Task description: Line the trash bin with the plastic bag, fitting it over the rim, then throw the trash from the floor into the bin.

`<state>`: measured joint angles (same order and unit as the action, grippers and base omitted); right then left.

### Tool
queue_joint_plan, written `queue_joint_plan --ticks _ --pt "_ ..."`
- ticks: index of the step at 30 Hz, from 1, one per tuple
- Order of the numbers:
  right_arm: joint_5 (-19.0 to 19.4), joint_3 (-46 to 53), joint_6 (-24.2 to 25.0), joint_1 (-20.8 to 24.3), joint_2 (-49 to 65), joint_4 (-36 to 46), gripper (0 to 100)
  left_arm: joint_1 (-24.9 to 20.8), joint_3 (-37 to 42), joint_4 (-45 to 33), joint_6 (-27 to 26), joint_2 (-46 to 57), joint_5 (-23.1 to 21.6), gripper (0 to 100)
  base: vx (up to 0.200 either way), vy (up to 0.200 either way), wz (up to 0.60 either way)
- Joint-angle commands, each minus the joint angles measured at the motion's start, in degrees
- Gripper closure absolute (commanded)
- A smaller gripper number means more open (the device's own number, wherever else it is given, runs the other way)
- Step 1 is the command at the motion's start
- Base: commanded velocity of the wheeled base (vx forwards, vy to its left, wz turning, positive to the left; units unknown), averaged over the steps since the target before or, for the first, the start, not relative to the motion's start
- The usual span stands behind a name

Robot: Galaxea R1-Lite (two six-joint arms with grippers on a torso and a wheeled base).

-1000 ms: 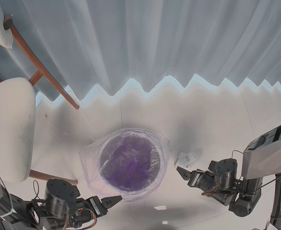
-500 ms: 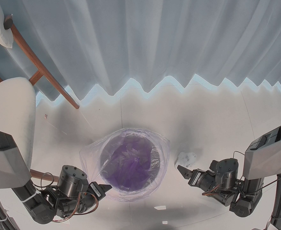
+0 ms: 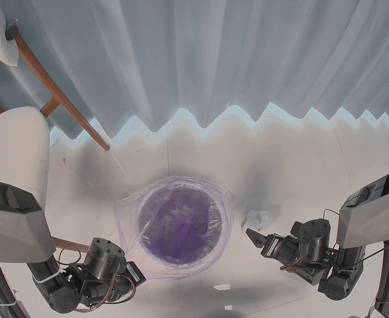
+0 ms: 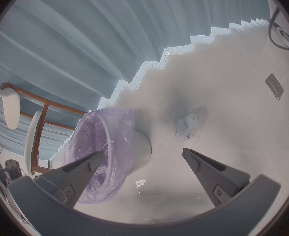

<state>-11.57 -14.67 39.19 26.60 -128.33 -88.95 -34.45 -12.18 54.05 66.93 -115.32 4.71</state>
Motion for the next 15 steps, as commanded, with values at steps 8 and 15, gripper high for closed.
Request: queue_joint_plan --ticks 8,15 --pt "0.0 -0.3 0.2 0.0 -0.3 -0.7 0 0.2 3.2 0.1 -3.8 -5.3 5.0 100 0.000 0.000 0.00" --pt "0.1 0.0 0.2 -0.1 -0.3 -0.7 0 0.8 -0.5 3.3 -12.9 -14.3 9.7 100 0.000 0.000 0.00"
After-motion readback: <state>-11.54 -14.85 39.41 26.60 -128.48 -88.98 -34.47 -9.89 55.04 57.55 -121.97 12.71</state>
